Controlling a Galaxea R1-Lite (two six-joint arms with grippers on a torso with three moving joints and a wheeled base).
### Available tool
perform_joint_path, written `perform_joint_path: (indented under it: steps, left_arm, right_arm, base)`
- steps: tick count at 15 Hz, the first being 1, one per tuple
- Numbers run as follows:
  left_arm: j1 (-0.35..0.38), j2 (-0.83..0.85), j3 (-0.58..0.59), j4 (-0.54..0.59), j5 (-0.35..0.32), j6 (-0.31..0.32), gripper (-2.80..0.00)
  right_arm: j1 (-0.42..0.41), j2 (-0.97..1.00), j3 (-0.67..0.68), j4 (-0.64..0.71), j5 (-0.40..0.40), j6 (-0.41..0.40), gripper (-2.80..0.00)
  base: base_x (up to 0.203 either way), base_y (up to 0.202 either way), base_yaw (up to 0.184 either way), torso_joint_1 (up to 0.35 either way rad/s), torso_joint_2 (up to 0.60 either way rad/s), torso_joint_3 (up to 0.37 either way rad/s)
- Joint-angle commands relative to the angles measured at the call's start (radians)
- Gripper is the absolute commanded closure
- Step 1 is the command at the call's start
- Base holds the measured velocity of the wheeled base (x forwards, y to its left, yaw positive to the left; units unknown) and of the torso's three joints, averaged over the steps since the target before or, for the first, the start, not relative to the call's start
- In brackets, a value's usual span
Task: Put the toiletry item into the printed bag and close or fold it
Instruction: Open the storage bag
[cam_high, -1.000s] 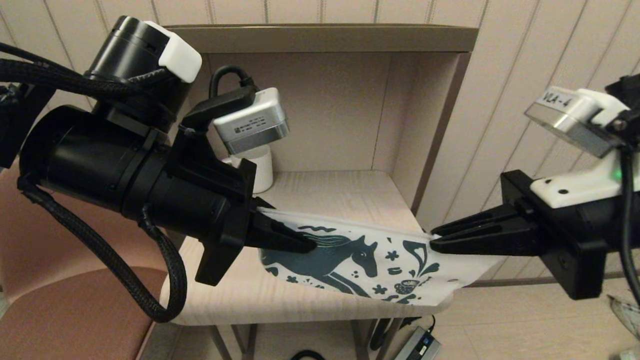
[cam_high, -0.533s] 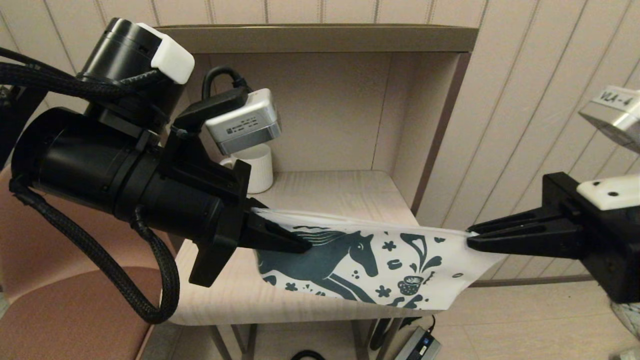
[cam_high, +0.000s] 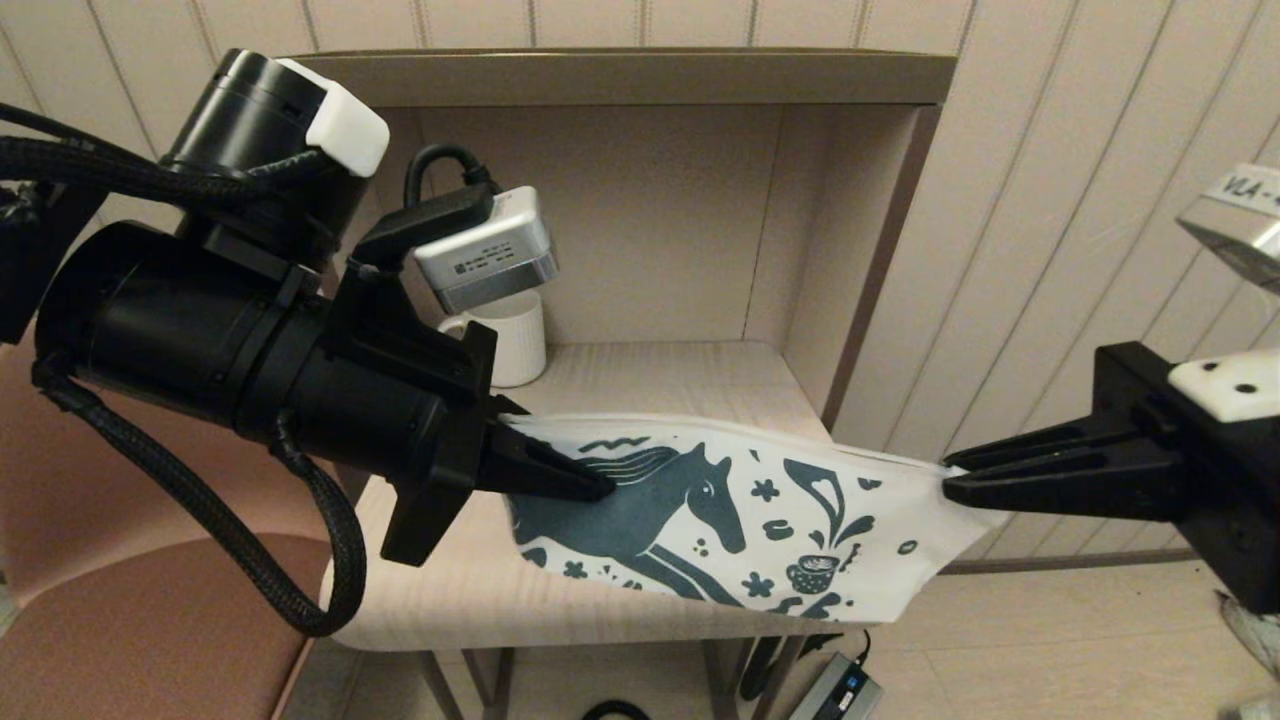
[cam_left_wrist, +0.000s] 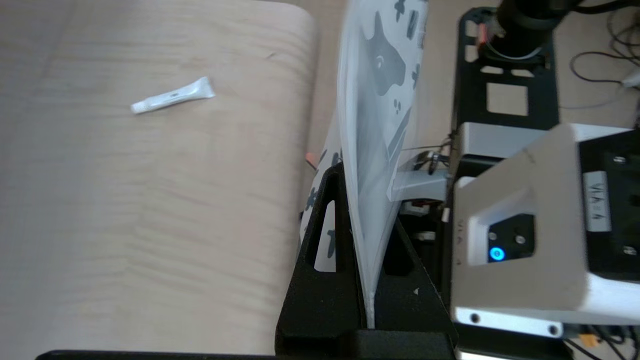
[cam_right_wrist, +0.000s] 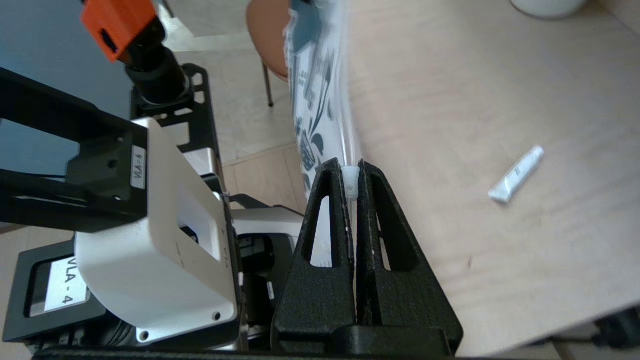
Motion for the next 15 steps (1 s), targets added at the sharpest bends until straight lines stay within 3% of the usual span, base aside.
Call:
perform_joint_path:
  steps: [1,15]
  left_arm:
    - [-0.001,0.015,-0.001,-0.008,-0.006,0.003,0.00]
    - [-0.012,0.021,-0.015,-0.022,-0.014,0.000,0.00]
  right_arm:
    - [0.019,0.039,-0.019,-0.017,0.007,-0.001,0.00]
    - [0.081,0.142,-0.084,-0.053,0.009,0.012,0.00]
  base:
    - [0.000,0.000,0.000,0.000,0.00,0.000]
    - [0.000,0.000,0.000,0.000,0.00,0.000]
